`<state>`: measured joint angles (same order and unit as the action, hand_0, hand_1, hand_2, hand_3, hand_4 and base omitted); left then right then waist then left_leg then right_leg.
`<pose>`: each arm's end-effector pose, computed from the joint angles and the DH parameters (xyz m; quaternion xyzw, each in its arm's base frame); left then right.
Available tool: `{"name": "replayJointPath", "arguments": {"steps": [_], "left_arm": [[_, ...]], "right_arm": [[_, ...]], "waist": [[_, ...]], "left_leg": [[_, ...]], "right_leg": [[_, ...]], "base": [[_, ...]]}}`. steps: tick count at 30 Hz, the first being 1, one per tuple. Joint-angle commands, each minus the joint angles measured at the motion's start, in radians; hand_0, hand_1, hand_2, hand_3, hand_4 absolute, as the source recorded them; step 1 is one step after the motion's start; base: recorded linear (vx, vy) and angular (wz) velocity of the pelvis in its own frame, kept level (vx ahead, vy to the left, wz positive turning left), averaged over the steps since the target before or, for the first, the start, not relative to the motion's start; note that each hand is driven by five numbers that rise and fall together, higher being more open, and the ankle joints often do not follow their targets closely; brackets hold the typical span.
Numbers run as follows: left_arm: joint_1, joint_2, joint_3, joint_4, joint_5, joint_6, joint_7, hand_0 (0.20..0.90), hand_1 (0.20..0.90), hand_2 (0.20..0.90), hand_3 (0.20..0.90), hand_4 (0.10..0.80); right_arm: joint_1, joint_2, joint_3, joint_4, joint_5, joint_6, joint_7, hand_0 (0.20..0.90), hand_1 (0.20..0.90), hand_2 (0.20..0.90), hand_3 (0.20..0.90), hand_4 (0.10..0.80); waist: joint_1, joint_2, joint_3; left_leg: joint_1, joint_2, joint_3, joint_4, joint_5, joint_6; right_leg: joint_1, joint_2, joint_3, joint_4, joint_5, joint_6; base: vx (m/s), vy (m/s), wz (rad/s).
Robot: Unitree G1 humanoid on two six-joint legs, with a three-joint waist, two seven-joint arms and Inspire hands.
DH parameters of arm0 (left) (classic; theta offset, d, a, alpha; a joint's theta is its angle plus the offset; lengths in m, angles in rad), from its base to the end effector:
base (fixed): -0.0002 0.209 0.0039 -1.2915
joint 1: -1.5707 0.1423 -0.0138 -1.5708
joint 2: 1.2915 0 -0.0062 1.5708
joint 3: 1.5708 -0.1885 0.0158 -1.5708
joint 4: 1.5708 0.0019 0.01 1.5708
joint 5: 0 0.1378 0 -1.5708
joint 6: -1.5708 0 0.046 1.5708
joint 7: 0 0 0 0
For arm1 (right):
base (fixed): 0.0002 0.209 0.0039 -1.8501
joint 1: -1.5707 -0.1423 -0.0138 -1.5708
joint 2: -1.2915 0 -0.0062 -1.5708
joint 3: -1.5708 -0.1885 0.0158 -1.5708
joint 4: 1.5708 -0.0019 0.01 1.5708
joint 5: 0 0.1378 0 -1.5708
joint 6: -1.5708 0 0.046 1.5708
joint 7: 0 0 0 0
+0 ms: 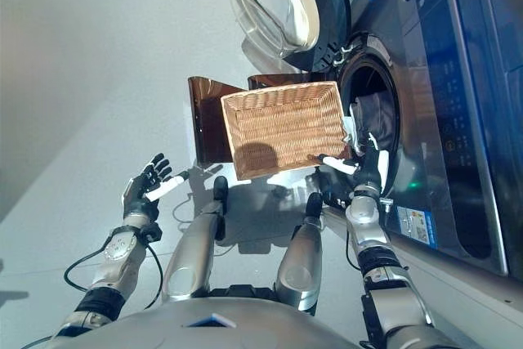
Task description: Pick up the clothes and place them into the washing machine
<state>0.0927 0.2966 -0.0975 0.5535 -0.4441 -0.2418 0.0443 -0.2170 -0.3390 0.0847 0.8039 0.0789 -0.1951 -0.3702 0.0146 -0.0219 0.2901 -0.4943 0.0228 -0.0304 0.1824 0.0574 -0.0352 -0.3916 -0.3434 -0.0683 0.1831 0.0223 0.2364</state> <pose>0.1464 0.2240 -0.0522 -0.0452 0.1979 0.0979 0.9743 0.2142 -0.2337 -0.0320 -0.1779 0.1660 -0.1938 0.9504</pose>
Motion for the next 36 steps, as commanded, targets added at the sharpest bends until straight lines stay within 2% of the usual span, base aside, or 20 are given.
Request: {"name": "replayJointPath", "arguments": {"steps": [1, 6, 12, 18, 23, 30, 36], "left_arm": [[0.025, 0.044, 0.010, -0.093, -0.005, -0.083, 0.008, 0.900, 0.900, 0.900, 0.900, 0.800], [0.018, 0.043, 0.010, -0.069, 0.001, -0.081, 0.026, 0.900, 0.900, 0.900, 0.900, 0.800], [0.016, 0.039, 0.014, -0.064, 0.007, -0.076, 0.038, 0.900, 0.900, 0.900, 0.900, 0.800], [0.012, 0.032, 0.019, -0.047, 0.012, -0.074, 0.028, 0.900, 0.900, 0.900, 0.900, 0.800], [0.007, 0.019, 0.011, 0.009, 0.020, -0.065, 0.023, 0.900, 0.900, 0.900, 0.900, 0.800], [-0.001, 0.009, 0.021, 0.079, 0.055, -0.051, 0.023, 0.900, 0.900, 0.900, 0.900, 0.800], [0.034, 0.004, 0.018, 0.084, 0.066, -0.051, 0.001, 0.900, 0.900, 0.900, 0.900, 0.800]], "right_arm": [[-0.075, -0.101, -0.004, 0.014, -0.011, -0.014, 0.019, 0.900, 0.900, 0.900, 0.900, 0.800], [-0.087, -0.091, -0.040, -0.005, 0.046, -0.027, -0.006, 0.900, 0.900, 0.900, 0.900, 0.800], [-0.091, -0.103, -0.045, -0.079, 0.018, -0.016, -0.017, 0.900, 0.900, 0.900, 0.900, 0.800], [-0.120, -0.182, -0.084, -0.152, -0.011, -0.021, -0.034, 0.900, 0.900, 0.900, 0.900, 0.800], [-0.113, -0.217, -0.097, -0.187, -0.027, -0.023, -0.020, 0.900, 0.900, 0.900, 0.900, 0.800], [-0.057, -0.221, -0.062, -0.107, -0.007, -0.013, 0.086, 0.900, 0.900, 0.900, 0.900, 0.800], [-0.044, -0.197, 0.004, 0.004, 0.000, -0.011, 0.155, 0.900, 0.900, 0.900, 0.900, 0.800]], "waist": [[0.021, -0.011, -0.048], [0.025, -0.015, -0.043], [0.023, -0.014, -0.044], [0.026, -0.014, -0.080], [0.023, -0.024, -0.116], [0.016, -0.038, -0.162], [0.028, -0.034, -0.206]], "left_leg": [[0.021, -0.003, 0.006, 0.122, -0.111, -0.011], [0.049, 0.006, 0.010, 0.094, -0.102, -0.014], [0.099, 0.019, 0.015, 0.057, -0.096, -0.017], [0.183, 0.039, 0.012, -0.020, -0.079, -0.027], [0.298, 0.059, 0.023, -0.079, -0.071, -0.036], [0.445, 0.078, 0.037, -0.137, -0.073, -0.041], [0.510, 0.076, 0.037, -0.189, -0.068, -0.039]], "right_leg": [[-0.037, -0.033, 0.000, -0.011, 0.093, -0.047], [-0.025, -0.025, -0.003, -0.018, 0.093, -0.048], [-0.005, -0.016, 0.004, -0.021, 0.088, -0.047], [0.052, -0.004, -0.010, -0.037, 0.070, -0.045], [0.164, 0.015, -0.027, -0.074, 0.075, -0.038], [0.291, 0.036, -0.043, -0.091, 0.052, -0.039], [0.351, 0.040, -0.059, -0.133, 0.063, -0.036]], "base": [[0.026, -0.022, 0.16], [0.025, -0.020, 0.04], [0.041, -0.029, -0.06], [0.085, -0.041, -0.03], [0.159, -0.027, -0.03], [0.122, -0.024, -0.03], [0.093, -0.014, -0.01]]}}
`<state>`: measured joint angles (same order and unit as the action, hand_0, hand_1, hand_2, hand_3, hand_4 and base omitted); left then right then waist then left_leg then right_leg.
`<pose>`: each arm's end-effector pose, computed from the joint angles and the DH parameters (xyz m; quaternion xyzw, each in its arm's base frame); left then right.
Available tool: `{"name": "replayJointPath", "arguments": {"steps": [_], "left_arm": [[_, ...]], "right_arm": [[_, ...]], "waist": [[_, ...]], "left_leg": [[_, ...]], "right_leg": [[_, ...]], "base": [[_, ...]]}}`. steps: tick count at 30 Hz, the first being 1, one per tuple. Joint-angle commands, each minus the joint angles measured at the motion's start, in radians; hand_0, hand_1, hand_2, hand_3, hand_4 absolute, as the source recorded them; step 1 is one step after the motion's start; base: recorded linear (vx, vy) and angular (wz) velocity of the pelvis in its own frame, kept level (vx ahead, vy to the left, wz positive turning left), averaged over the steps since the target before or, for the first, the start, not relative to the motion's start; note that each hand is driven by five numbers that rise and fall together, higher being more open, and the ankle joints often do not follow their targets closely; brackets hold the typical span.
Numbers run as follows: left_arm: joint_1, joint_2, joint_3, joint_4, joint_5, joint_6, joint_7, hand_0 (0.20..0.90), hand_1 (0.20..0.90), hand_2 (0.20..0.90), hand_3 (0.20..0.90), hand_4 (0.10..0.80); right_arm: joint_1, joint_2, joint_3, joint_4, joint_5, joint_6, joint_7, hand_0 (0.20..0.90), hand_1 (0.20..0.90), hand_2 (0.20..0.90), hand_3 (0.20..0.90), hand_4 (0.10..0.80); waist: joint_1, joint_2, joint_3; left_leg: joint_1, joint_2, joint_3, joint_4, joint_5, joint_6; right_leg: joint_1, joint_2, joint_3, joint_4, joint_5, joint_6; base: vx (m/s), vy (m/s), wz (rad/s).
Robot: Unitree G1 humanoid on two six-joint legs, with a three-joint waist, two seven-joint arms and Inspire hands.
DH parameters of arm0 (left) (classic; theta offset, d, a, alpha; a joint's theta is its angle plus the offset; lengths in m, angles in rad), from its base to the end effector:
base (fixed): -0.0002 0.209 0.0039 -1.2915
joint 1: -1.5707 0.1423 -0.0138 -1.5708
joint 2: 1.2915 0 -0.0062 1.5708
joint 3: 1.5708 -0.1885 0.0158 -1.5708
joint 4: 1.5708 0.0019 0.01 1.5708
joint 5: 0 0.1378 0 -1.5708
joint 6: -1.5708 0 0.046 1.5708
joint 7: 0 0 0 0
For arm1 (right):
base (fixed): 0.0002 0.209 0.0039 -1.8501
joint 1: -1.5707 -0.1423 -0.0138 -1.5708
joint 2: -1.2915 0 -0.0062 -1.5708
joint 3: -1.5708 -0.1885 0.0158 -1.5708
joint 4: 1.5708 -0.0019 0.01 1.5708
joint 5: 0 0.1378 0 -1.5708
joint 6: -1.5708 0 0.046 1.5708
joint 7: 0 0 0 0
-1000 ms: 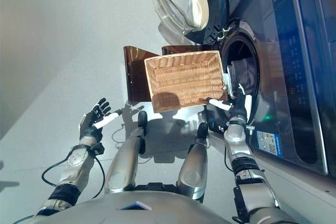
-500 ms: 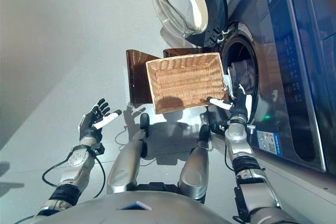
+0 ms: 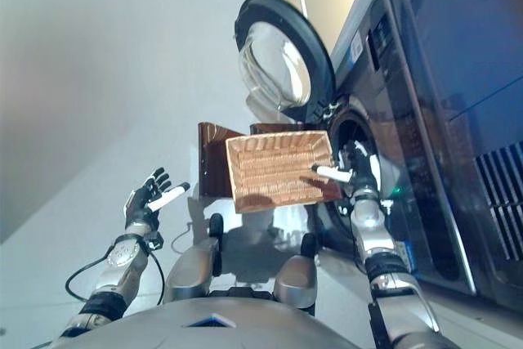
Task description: Pick up the clothes and place them into the washing machine
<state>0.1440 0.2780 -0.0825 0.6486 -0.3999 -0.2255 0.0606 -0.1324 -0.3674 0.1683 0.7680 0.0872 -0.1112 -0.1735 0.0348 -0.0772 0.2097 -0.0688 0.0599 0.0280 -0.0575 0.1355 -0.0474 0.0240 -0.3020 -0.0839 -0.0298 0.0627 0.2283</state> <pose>0.1183 0.2270 -0.0722 -0.0272 0.2720 0.1241 0.9539 0.1894 -0.2347 -0.0480 -0.1887 0.2519 -0.0747 0.9462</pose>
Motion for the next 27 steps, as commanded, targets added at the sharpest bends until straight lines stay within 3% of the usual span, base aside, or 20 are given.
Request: {"name": "replayJointPath", "arguments": {"steps": [1, 19, 27], "left_arm": [[-0.010, 0.022, 0.003, -0.015, 0.021, -0.065, -0.020, 0.900, 0.900, 0.900, 0.900, 0.800], [0.016, 0.016, -0.019, -0.019, 0.044, -0.055, -0.041, 0.900, 0.900, 0.900, 0.900, 0.800], [0.011, 0.038, -0.017, -0.051, 0.027, -0.058, -0.042, 0.900, 0.900, 0.900, 0.900, 0.800]], "right_arm": [[-0.133, -0.162, -0.069, 0.054, -0.010, -0.092, -0.035, 0.900, 0.900, 0.900, 0.900, 0.800], [-0.116, 0.007, -0.030, 0.117, 0.039, -0.099, -0.031, 0.900, 0.900, 0.900, 0.900, 0.800], [-0.148, 0.033, 0.000, 0.134, 0.044, -0.099, -0.033, 0.900, 0.900, 0.900, 0.900, 0.800]], "waist": [[0.012, 0.022, -0.130], [0.044, 0.013, -0.155], [0.067, -0.003, -0.137]], "left_leg": [[0.090, 0.039, -0.019, 0.046, -0.143, -0.026], [0.115, 0.018, -0.034, 0.051, -0.168, -0.015], [0.064, 0.001, -0.051, 0.064, -0.162, -0.009]], "right_leg": [[-0.056, -0.001, -0.044, 0.070, 0.028, -0.027], [0.012, -0.019, -0.085, 0.062, 0.004, -0.019], [-0.020, -0.031, -0.087, 0.059, 0.022, -0.014]], "base": [[0.070, -0.001, -0.04], [0.005, 0.015, 0.04], [-0.038, 0.032, 0.02]]}}
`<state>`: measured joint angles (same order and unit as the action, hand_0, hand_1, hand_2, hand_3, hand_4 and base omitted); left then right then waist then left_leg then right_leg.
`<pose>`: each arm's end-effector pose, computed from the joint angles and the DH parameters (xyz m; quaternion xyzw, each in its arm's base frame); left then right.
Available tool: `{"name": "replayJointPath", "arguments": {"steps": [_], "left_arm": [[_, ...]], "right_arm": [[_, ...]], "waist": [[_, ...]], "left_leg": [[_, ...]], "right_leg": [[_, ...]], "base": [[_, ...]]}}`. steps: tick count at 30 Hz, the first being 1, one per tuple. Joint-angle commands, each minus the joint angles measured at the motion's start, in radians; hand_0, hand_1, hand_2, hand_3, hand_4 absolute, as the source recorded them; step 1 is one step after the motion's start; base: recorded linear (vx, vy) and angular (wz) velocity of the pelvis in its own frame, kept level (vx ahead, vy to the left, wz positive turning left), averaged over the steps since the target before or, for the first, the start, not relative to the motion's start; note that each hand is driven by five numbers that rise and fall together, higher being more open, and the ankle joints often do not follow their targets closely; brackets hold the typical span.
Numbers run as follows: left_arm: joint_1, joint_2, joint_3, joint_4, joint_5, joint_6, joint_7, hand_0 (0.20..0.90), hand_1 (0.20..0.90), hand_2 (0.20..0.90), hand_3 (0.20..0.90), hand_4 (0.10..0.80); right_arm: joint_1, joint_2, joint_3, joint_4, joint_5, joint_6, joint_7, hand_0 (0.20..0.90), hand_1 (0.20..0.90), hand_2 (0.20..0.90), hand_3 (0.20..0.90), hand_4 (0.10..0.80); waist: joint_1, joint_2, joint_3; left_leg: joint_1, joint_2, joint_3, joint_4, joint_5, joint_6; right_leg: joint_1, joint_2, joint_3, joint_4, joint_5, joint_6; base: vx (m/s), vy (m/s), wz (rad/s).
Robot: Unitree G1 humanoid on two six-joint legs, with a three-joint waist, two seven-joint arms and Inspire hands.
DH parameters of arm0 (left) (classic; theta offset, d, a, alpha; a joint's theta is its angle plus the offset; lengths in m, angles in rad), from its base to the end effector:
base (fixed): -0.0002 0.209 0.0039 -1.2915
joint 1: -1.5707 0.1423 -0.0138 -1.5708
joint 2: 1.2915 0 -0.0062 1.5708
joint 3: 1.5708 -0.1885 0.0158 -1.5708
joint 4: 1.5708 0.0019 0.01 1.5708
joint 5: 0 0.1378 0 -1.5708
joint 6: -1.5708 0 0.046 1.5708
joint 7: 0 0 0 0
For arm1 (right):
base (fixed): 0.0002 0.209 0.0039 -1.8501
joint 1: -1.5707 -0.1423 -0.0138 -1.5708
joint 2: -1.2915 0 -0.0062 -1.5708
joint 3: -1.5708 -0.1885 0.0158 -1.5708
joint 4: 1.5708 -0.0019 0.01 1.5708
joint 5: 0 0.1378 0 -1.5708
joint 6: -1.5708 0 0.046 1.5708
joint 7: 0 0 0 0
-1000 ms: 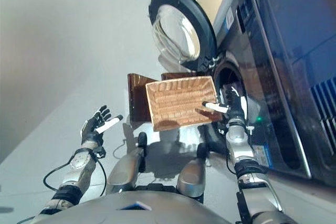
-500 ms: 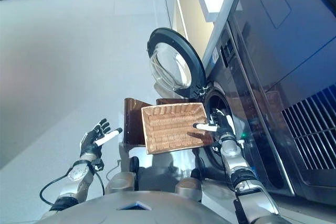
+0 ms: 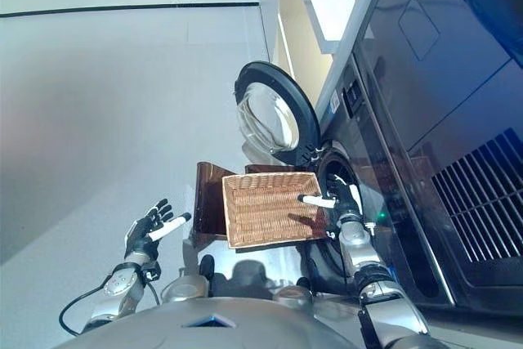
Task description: Pick up the clothes and place them into the washing machine
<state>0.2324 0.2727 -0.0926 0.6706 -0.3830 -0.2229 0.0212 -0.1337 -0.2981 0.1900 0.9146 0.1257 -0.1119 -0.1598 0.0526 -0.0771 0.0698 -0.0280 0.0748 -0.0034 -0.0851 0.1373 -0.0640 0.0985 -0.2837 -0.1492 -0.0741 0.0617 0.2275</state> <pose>0.0852 0.2271 -0.0840 -0.0251 0.3248 0.1120 0.9388 0.1717 -0.2201 -0.0727 -0.1523 0.3247 -0.0679 0.9310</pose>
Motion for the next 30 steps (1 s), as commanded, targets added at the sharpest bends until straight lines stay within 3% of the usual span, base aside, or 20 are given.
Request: {"name": "replayJointPath", "arguments": {"steps": [1, 6, 10, 15, 17, 18, 21, 24, 27, 30], "left_arm": [[-0.078, 0.047, -0.006, -0.079, 0.007, -0.061, -0.002, 0.900, 0.900, 0.900, 0.900, 0.800], [-0.080, 0.063, -0.002, -0.089, 0.015, -0.061, 0.005, 0.900, 0.900, 0.900, 0.900, 0.800], [-0.087, 0.078, 0.002, -0.094, 0.031, -0.060, 0.006, 0.900, 0.900, 0.900, 0.900, 0.800], [-0.076, 0.089, 0.030, -0.091, 0.034, -0.063, 0.009, 0.900, 0.900, 0.900, 0.900, 0.800], [-0.073, 0.092, 0.039, -0.094, 0.035, -0.063, 0.013, 0.900, 0.900, 0.900, 0.900, 0.800], [-0.075, 0.092, 0.042, -0.094, 0.035, -0.061, 0.015, 0.900, 0.900, 0.900, 0.900, 0.800], [-0.092, 0.088, 0.043, -0.076, 0.047, -0.058, 0.019, 0.900, 0.900, 0.900, 0.900, 0.800], [-0.094, 0.083, 0.050, -0.086, 0.054, -0.058, 0.021, 0.900, 0.900, 0.900, 0.900, 0.800], [-0.094, 0.076, 0.054, -0.086, 0.048, -0.061, 0.026, 0.900, 0.900, 0.900, 0.900, 0.800], [-0.094, 0.066, 0.052, -0.087, 0.041, -0.061, 0.029, 0.900, 0.900, 0.900, 0.900, 0.800]], "right_arm": [[-0.154, -0.033, -0.021, -0.008, 0.008, -0.098, -0.050, 0.900, 0.900, 0.900, 0.900, 0.800], [-0.139, -0.023, -0.034, -0.052, 0.020, -0.103, -0.058, 0.900, 0.900, 0.900, 0.900, 0.800], [-0.114, -0.035, -0.061, -0.071, 0.033, -0.104, -0.062, 0.900, 0.900, 0.900, 0.900, 0.800], [-0.122, -0.045, -0.062, -0.096, 0.030, -0.100, -0.059, 0.900, 0.900, 0.900, 0.900, 0.800], [-0.125, -0.042, -0.064, -0.113, 0.034, -0.100, -0.057, 0.900, 0.900, 0.900, 0.900, 0.800], [-0.125, -0.042, -0.063, -0.120, 0.034, -0.101, -0.052, 0.900, 0.900, 0.900, 0.900, 0.800], [-0.119, -0.042, -0.058, -0.123, 0.048, -0.109, -0.047, 0.900, 0.900, 0.900, 0.900, 0.800], [-0.103, -0.050, -0.051, -0.127, 0.049, -0.117, -0.045, 0.900, 0.900, 0.900, 0.900, 0.800], [-0.093, -0.056, -0.053, -0.117, 0.050, -0.118, -0.048, 0.900, 0.900, 0.900, 0.900, 0.800], [-0.087, -0.063, -0.053, -0.115, 0.042, -0.115, -0.053, 0.900, 0.900, 0.900, 0.900, 0.800]], "waist": [[0.054, -0.007, 0.009], [0.065, -0.041, 0.051], [0.057, -0.050, 0.066], [0.050, -0.035, 0.069], [0.042, -0.023, 0.078], [0.033, -0.016, 0.084], [0.012, 0.014, 0.085], [0.009, 0.021, 0.073], [0.015, 0.020, 0.069], [0.018, 0.021, 0.060]], "left_leg": [[0.013, -0.015, -0.021, 0.103, -0.167, 0.008], [-0.029, -0.034, -0.029, 0.210, -0.217, 0.021], [-0.074, -0.075, -0.019, 0.295, -0.266, 0.044], [-0.088, -0.106, 0.033, 0.313, -0.296, 0.075], [-0.076, -0.107, 0.053, 0.295, -0.292, 0.085], [-0.074, -0.106, 0.056, 0.289, -0.285, 0.088], [-0.059, -0.106, 0.064, 0.252, -0.257, 0.105], [-0.035, -0.120, 0.061, 0.193, -0.228, 0.103], [-0.022, -0.117, 0.057, 0.177, -0.215, 0.088], [-0.023, -0.098, 0.054, 0.177, -0.208, 0.071]], "right_leg": [[-0.101, -0.049, -0.021, 0.106, 0.024, -0.012], [-0.102, -0.055, -0.007, 0.124, 0.052, -0.005], [-0.107, -0.086, 0.016, 0.129, 0.126, 0.011], [-0.175, -0.124, 0.055, 0.132, 0.219, 0.012], [-0.210, -0.123, 0.049, 0.151, 0.224, 0.003], [-0.226, -0.104, 0.057, 0.175, 0.199, -0.006], [-0.260, 0.015, 0.069, 0.262, 0.033, -0.056], [-0.243, 0.093, 0.064, 0.251, -0.020, -0.086], [-0.209, 0.128, 0.083, 0.193, -0.027, -0.096], [-0.188, 0.143, 0.067, 0.153, -0.029, -0.101]], "base": [[-0.034, 0.014, 0.02], [-0.028, 0.017, 0.03], [-0.017, 0.117, 0.01], [-0.023, 0.172, -0.11], [-0.034, 0.167, -0.42], [-0.059, 0.162, -0.55], [-0.017, 0.152, -0.44], [0.037, 0.024, -0.05], [0.045, -0.084, 0.26], [0.042, -0.126, -0.01]]}}
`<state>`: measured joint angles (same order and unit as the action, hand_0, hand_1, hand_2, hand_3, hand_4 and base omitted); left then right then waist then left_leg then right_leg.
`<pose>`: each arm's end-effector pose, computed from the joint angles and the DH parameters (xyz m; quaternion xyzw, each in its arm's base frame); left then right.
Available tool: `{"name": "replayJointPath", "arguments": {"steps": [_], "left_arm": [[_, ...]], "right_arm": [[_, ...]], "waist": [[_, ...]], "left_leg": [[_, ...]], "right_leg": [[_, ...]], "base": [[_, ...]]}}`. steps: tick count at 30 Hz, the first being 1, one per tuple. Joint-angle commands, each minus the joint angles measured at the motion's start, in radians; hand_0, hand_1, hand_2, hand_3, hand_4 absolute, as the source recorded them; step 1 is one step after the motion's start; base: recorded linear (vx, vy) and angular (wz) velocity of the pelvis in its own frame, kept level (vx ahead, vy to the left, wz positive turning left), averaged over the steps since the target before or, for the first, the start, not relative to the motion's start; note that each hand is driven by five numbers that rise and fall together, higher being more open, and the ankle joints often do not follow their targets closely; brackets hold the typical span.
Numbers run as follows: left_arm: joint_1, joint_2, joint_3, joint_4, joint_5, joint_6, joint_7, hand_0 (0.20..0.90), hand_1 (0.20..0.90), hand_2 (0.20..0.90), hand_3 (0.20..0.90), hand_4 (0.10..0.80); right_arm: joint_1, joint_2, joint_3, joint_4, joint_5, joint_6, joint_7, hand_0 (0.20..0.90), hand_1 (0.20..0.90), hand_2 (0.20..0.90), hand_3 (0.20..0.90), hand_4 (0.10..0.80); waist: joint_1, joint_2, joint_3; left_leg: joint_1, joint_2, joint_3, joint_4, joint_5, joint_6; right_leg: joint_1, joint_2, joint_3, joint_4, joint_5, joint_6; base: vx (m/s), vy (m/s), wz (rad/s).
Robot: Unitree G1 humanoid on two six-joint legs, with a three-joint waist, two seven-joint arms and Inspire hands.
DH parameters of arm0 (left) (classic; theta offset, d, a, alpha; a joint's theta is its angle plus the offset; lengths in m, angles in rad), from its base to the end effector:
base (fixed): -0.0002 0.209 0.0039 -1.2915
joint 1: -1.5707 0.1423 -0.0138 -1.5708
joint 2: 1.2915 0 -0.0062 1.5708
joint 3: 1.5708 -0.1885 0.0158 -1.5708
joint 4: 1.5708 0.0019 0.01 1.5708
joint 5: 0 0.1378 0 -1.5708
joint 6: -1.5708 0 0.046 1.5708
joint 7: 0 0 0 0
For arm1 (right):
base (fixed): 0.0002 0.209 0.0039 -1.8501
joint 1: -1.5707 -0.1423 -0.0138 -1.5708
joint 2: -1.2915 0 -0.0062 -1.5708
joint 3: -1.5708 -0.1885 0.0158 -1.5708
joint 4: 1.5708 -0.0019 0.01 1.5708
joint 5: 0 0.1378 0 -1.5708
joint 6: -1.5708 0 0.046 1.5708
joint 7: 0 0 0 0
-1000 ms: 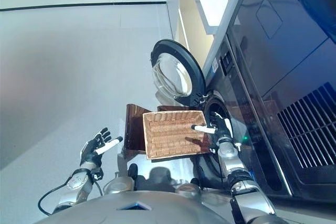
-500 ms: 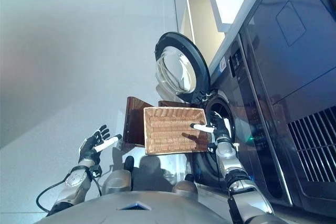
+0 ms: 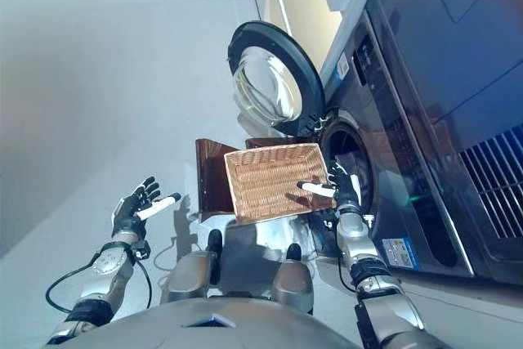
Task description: Pick up the clothes and place them into the washing machine
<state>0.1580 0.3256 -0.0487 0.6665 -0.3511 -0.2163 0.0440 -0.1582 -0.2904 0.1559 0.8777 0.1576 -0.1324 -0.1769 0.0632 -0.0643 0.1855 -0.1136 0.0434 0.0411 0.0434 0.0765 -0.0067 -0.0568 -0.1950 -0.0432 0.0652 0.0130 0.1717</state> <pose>0.1114 0.2466 -0.0703 0.0136 0.2854 0.1281 0.9497 0.1856 -0.2182 -0.0628 -0.1263 0.2849 -0.0900 0.9459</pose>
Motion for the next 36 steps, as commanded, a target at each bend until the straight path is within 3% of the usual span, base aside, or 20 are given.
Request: {"name": "replayJointPath", "arguments": {"steps": [1, 5, 8, 10, 11, 13, 17, 25, 31, 36], "left_arm": [[-0.020, 0.009, 0.003, -0.079, 0.013, -0.067, 0.007, 0.900, 0.900, 0.900, 0.900, 0.800], [-0.027, 0.002, -0.004, -0.075, 0.009, -0.063, 0.006, 0.900, 0.900, 0.900, 0.900, 0.800], [-0.026, -0.001, -0.011, -0.101, 0.000, -0.059, 0.000, 0.900, 0.900, 0.900, 0.900, 0.800], [-0.029, -0.010, -0.031, -0.130, -0.030, -0.067, 0.002, 0.900, 0.900, 0.900, 0.900, 0.800], [-0.030, -0.016, -0.044, -0.145, -0.036, -0.067, 0.003, 0.900, 0.900, 0.900, 0.900, 0.800], [-0.037, -0.010, -0.052, -0.154, -0.039, -0.063, 0.004, 0.900, 0.900, 0.900, 0.900, 0.800], [-0.045, 0.000, -0.054, -0.175, -0.061, -0.082, 0.017, 0.900, 0.900, 0.900, 0.900, 0.800], [-0.046, 0.020, -0.050, -0.232, -0.090, -0.095, 0.037, 0.900, 0.900, 0.900, 0.900, 0.800], [-0.038, 0.047, -0.101, -0.271, -0.131, -0.093, 0.003, 0.900, 0.900, 0.900, 0.900, 0.800], [-0.046, 0.066, -0.157, -0.296, -0.138, -0.088, -0.004, 0.900, 0.900, 0.900, 0.900, 0.800]], "right_arm": [[-0.054, -0.070, -0.023, -0.077, 0.010, -0.096, -0.038, 0.900, 0.900, 0.900, 0.900, 0.800], [-0.016, -0.078, -0.038, -0.081, -0.003, -0.092, -0.047, 0.900, 0.900, 0.900, 0.900, 0.800], [-0.015, -0.086, -0.037, -0.077, -0.020, -0.091, -0.056, 0.900, 0.900, 0.900, 0.900, 0.800], [-0.028, -0.096, -0.037, -0.074, -0.017, -0.094, -0.071, 0.900, 0.900, 0.900, 0.900, 0.800], [-0.037, -0.105, -0.042, -0.068, -0.016, -0.093, -0.084, 0.900, 0.900, 0.900, 0.900, 0.800], [-0.047, -0.109, -0.052, -0.071, -0.007, -0.098, -0.095, 0.900, 0.900, 0.900, 0.900, 0.800], [-0.103, -0.099, -0.038, -0.049, -0.005, -0.093, -0.128, 0.900, 0.900, 0.900, 0.900, 0.800], [-0.220, -0.107, -0.012, 0.051, -0.035, -0.058, -0.180, 0.900, 0.900, 0.900, 0.900, 0.800], [-0.364, -0.119, -0.081, 0.284, 0.174, -0.072, -0.166, 0.900, 0.900, 0.900, 0.900, 0.800], [-0.460, -0.161, 0.037, 0.376, -0.031, -0.002, -0.224, 0.900, 0.900, 0.900, 0.900, 0.800]], "waist": [[0.005, 0.008, -0.060], [-0.016, 0.007, -0.070], [-0.010, -0.006, -0.042], [0.001, 0.005, -0.010], [0.009, 0.011, -0.003], [-0.003, 0.011, -0.005], [-0.006, 0.035, 0.006], [0.023, 0.039, 0.058], [0.051, 0.061, 0.079], [0.063, 0.077, 0.102]], "left_leg": [[0.067, -0.060, 0.004, 0.042, -0.145, 0.010], [0.077, -0.037, -0.022, 0.028, -0.135, -0.006], [0.003, -0.040, -0.040, 0.231, -0.175, -0.021], [-0.046, -0.041, -0.094, 0.191, -0.139, -0.029], [-0.096, -0.034, -0.128, 0.143, -0.083, -0.039], [-0.135, -0.016, -0.120, 0.124, -0.060, -0.045], [-0.142, -0.018, -0.080, 0.041, -0.033, -0.023], [-0.245, -0.035, -0.025, 0.098, -0.051, 0.004], [-0.303, -0.055, -0.028, 0.144, -0.074, 0.014], [-0.331, -0.069, -0.030, 0.198, -0.105, 0.030]], "right_leg": [[-0.022, 0.057, -0.044, 0.003, 0.018, -0.045], [-0.015, 0.078, -0.048, 0.010, -0.008, -0.058], [-0.007, 0.087, -0.046, 0.032, -0.022, -0.085], [-0.007, 0.091, -0.050, 0.028, -0.028, -0.085], [-0.007, 0.090, -0.048, 0.021, -0.023, -0.079], [-0.034, 0.076, -0.047, 0.026, -0.018, -0.072], [-0.119, 0.061, -0.025, 0.042, -0.019, -0.068], [-0.259, 0.030, 0.011, 0.084, 0.013, -0.055], [-0.309, 0.019, 0.019, 0.097, 0.017, -0.049], [-0.346, 0.018, 0.036, 0.156, 0.005, -0.047]], "base": [[0.076, -0.126, 0.00], [0.056, -0.136, 0.23], [-0.004, -0.144, 0.18], [-0.105, 0.003, 0.19], [-0.048, 0.062, 0.11], [0.007, 0.076, 0.18], [-0.076, 0.129, -0.10], [-0.066, 0.065, -0.25], [-0.023, 0.031, 0.00], [-0.010, 0.045, -0.03]]}}
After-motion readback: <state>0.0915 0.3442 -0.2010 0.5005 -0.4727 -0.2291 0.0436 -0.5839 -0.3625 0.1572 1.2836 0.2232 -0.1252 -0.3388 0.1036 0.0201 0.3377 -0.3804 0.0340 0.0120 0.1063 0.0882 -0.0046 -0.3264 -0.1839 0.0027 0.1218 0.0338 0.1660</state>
